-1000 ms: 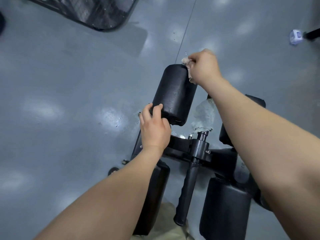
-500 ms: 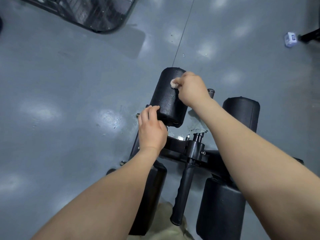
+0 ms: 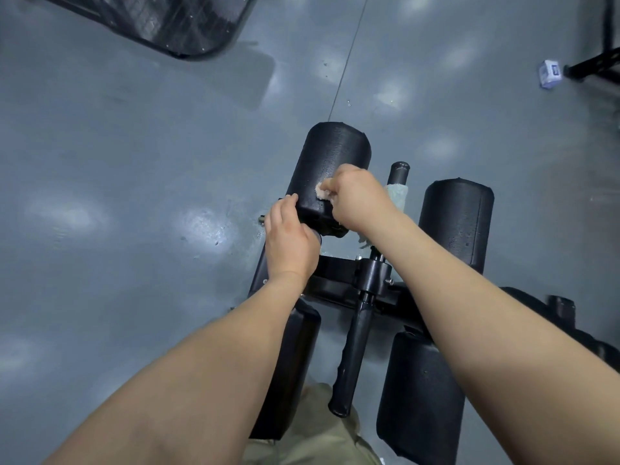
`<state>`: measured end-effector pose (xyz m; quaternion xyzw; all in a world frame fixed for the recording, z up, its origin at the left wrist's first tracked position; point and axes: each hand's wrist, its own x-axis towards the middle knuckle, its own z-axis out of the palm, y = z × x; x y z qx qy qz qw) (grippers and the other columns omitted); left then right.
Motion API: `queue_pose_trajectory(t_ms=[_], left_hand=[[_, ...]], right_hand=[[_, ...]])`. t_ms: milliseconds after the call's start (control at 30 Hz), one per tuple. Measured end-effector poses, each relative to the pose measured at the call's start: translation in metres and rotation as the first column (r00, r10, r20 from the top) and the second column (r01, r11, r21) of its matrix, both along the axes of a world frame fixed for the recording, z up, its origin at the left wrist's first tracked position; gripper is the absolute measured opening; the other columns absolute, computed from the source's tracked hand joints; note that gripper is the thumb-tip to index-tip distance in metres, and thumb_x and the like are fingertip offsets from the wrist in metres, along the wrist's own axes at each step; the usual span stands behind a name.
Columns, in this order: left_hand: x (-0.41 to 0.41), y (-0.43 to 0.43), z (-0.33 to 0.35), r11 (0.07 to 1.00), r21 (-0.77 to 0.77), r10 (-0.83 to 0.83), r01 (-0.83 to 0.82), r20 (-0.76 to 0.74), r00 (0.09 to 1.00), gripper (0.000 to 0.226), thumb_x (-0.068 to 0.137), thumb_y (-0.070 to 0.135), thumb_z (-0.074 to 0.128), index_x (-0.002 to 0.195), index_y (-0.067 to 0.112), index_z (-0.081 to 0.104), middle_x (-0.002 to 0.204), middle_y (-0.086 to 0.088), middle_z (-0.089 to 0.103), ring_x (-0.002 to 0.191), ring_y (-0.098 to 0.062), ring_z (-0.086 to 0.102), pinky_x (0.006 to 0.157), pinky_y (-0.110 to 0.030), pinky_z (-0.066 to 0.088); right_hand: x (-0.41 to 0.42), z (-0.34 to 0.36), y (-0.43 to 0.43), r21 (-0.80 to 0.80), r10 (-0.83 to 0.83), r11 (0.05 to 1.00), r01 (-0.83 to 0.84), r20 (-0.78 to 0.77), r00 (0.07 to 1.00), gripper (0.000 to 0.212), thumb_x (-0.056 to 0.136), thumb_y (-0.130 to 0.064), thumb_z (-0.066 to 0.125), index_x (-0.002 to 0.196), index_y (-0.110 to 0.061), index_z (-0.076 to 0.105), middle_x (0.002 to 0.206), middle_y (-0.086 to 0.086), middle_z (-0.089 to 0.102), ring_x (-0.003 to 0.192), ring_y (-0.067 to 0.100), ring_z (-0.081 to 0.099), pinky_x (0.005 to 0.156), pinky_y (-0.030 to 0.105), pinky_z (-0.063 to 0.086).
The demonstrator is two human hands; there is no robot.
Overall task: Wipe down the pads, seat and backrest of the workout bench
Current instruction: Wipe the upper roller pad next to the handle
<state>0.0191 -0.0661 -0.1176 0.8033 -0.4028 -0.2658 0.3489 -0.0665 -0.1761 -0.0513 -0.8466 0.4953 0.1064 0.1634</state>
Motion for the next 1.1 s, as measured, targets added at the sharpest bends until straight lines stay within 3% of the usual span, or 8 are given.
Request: queue_pose_trajectory(t_ms=[167,367,500,600,733,867,967,1100], left_hand=[[0.001,0.000,-0.002,1.000,-0.005,0.009,-0.009,-0.012,1.000,0.059,0.084,-0.005,0.039,0.140,0.007,0.051,0.142,-0.007,0.050,0.133,-0.026,0.039,0.112,-0.027,0.029],[0.002,0.000,-0.004,1.000,-0.015,0.017,-0.017,-0.022,1.000,0.059,0.082,-0.006,0.038,0.139,0.006,0.053,0.140,-0.007,0.052,0.133,-0.026,0.040,0.113,-0.026,0.029],[0.002,0.001,-0.004,1.000,-0.029,0.006,-0.006,-0.019,1.000,0.059,0.082,-0.006,0.038,0.138,0.007,0.054,0.139,-0.004,0.052,0.133,-0.023,0.039,0.114,-0.029,0.032],[0.002,0.001,-0.003,1.000,-0.028,0.007,-0.007,-0.015,1.000,0.059,0.083,-0.007,0.038,0.138,0.008,0.054,0.139,-0.003,0.052,0.133,-0.021,0.039,0.114,-0.025,0.032],[0.002,0.000,-0.005,1.000,-0.023,0.001,-0.001,-0.007,1.000,0.058,0.083,-0.005,0.039,0.138,0.009,0.054,0.138,-0.001,0.052,0.132,-0.021,0.039,0.114,-0.031,0.034],[0.002,0.001,-0.006,1.000,-0.014,-0.017,0.017,-0.001,1.000,0.058,0.084,-0.004,0.041,0.139,0.009,0.052,0.140,-0.001,0.051,0.133,-0.022,0.039,0.114,-0.037,0.036],[0.002,0.000,-0.003,1.000,-0.009,-0.018,0.018,0.003,1.000,0.058,0.083,-0.003,0.042,0.139,0.009,0.052,0.140,-0.002,0.051,0.133,-0.022,0.039,0.115,-0.038,0.035],[0.002,-0.001,-0.001,1.000,-0.012,-0.012,0.012,0.000,1.000,0.058,0.083,-0.004,0.042,0.138,0.007,0.052,0.140,-0.004,0.051,0.135,-0.022,0.039,0.117,-0.037,0.033]], right_hand=[[-0.003,-0.001,0.013,0.017,0.030,0.999,-0.030,0.027,0.999,0.040,0.089,-0.003,0.055,0.119,-0.023,0.071,0.114,0.006,0.056,0.101,0.029,0.060,0.082,0.035,0.052],[-0.006,-0.001,0.021,0.003,0.077,0.997,-0.077,0.010,0.997,0.038,0.088,-0.003,0.056,0.117,-0.022,0.072,0.109,0.006,0.057,0.098,0.029,0.060,0.071,0.029,0.043],[-0.011,0.011,0.021,0.024,0.130,0.991,-0.129,-0.016,0.991,0.022,0.087,-0.001,0.057,0.086,-0.020,0.069,0.092,0.006,0.051,0.076,0.027,0.058,0.062,0.035,0.048],[-0.017,0.020,0.010,0.105,-0.007,0.994,0.000,0.063,0.998,0.023,0.089,-0.001,0.059,0.091,-0.015,0.077,0.094,0.005,0.058,0.064,0.024,0.061,0.058,0.041,0.057],[-0.019,0.025,-0.015,0.217,-0.375,0.921,0.324,0.263,0.889,0.012,0.096,-0.023,0.062,0.104,-0.022,0.071,0.112,-0.004,0.066,0.100,0.020,0.065,0.081,0.032,0.055],[-0.009,0.030,-0.038,0.208,-0.375,0.923,0.323,0.311,0.873,0.025,0.097,-0.015,0.047,0.121,-0.021,0.047,0.105,0.004,0.062,0.093,0.028,0.061,0.083,0.039,0.051],[-0.006,0.028,-0.057,0.252,-0.407,0.909,0.332,0.359,0.840,0.049,0.094,-0.019,0.048,0.142,-0.028,0.038,0.111,0.008,0.054,0.087,0.019,0.057,0.074,0.028,0.045],[-0.005,0.025,-0.078,0.259,-0.556,0.831,0.493,0.425,0.714,0.016,0.084,-0.019,0.055,0.093,-0.032,0.059,0.114,0.006,0.058,0.095,0.017,0.056,0.066,0.016,0.041]])
